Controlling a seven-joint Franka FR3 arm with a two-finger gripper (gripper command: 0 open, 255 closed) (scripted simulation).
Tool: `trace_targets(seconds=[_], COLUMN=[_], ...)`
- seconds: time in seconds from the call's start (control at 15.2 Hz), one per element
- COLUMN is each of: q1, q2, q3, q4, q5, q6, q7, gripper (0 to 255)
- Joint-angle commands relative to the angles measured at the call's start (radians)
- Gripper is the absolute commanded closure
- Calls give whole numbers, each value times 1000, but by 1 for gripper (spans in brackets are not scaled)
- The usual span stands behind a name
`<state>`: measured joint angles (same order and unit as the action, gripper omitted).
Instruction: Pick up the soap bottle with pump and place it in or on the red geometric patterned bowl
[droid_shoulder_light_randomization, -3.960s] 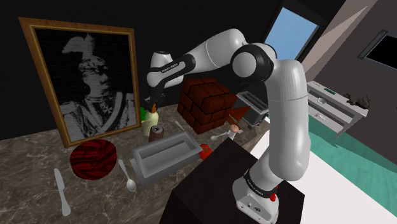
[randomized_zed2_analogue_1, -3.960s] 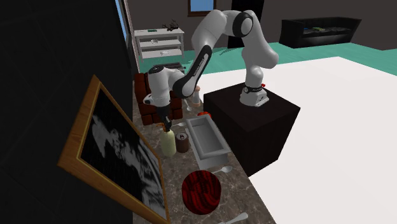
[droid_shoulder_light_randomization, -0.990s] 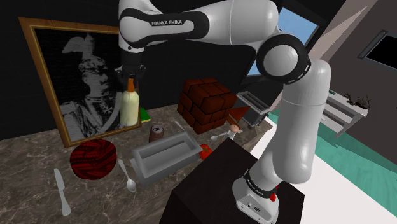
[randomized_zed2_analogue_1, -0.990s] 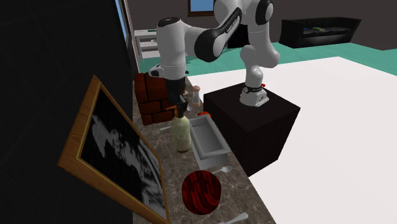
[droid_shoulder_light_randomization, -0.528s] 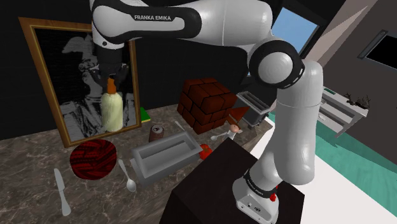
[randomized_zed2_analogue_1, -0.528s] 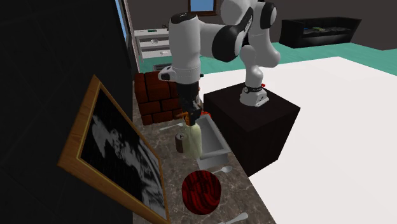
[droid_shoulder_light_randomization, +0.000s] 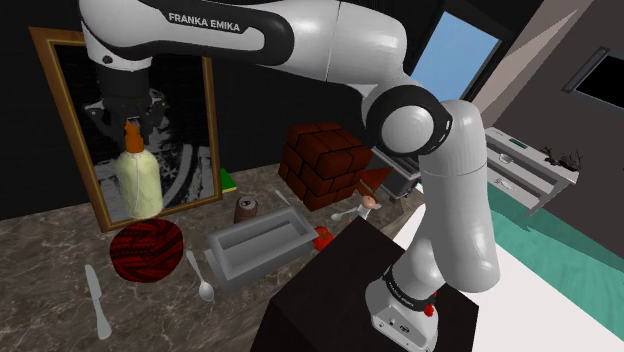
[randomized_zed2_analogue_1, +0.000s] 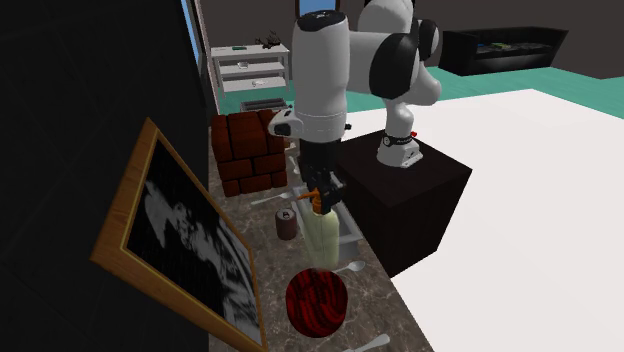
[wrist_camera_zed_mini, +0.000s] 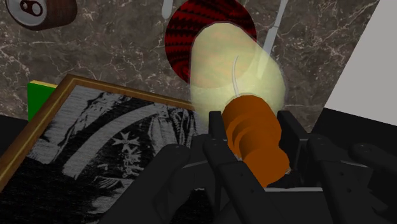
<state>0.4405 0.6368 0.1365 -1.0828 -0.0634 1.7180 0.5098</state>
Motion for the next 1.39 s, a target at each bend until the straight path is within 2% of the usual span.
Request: trace_targets(seconds=[0.0, 0.59, 1.32], q1=[3, -3, -5], q2=[7, 10, 43], q3=[0, -1, -5], q4=[-9, -126, -220], q5=[-1, -3, -7], q6=[16, 135, 262], q7=[4, 6, 8], gripper=[255, 255, 255])
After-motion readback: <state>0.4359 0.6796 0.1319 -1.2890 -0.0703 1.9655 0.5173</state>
